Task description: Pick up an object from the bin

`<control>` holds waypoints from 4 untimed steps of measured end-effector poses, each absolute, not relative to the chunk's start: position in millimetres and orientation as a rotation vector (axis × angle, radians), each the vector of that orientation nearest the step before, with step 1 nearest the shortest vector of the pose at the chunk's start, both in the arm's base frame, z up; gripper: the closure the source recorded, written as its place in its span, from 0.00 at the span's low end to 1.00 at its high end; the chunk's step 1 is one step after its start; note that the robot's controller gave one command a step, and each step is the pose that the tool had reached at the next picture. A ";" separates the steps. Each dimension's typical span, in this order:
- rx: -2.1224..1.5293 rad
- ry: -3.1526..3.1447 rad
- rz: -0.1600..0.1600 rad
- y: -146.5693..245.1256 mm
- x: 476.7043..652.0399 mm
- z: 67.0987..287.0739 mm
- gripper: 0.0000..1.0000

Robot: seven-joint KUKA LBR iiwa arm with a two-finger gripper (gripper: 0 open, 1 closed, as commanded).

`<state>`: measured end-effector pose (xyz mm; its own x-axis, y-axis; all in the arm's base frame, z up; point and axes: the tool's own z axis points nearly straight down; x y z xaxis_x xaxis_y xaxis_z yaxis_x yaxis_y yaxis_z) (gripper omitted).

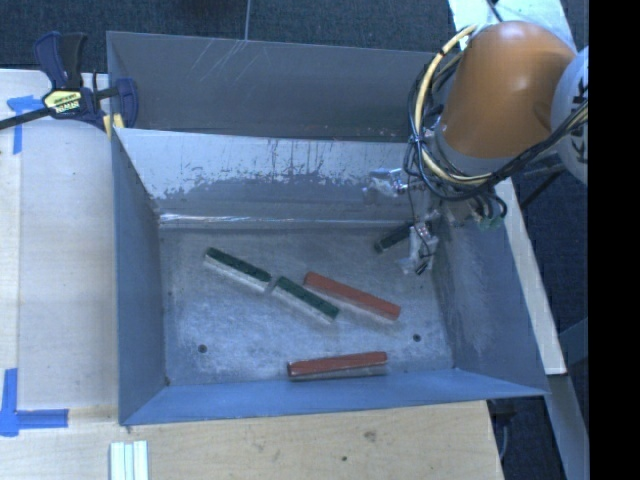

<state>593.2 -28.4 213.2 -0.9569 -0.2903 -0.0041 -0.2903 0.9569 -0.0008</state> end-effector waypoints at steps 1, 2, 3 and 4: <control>-1.150 2.925 0.002 -35.0 554.8 92.7 0.00; -1.362 2.825 -0.003 -37.1 537.3 148.2 0.00; -1.085 2.942 0.000 -19.7 570.5 139.5 0.00; -1.084 2.943 -0.001 -20.3 570.3 139.6 1.00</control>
Offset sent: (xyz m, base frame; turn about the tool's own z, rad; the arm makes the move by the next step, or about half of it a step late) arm -0.0379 -0.0065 -0.1192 -0.4558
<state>570.3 -20.3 139.6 -0.7610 -0.6487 -0.0050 -0.6487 0.7611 -0.0023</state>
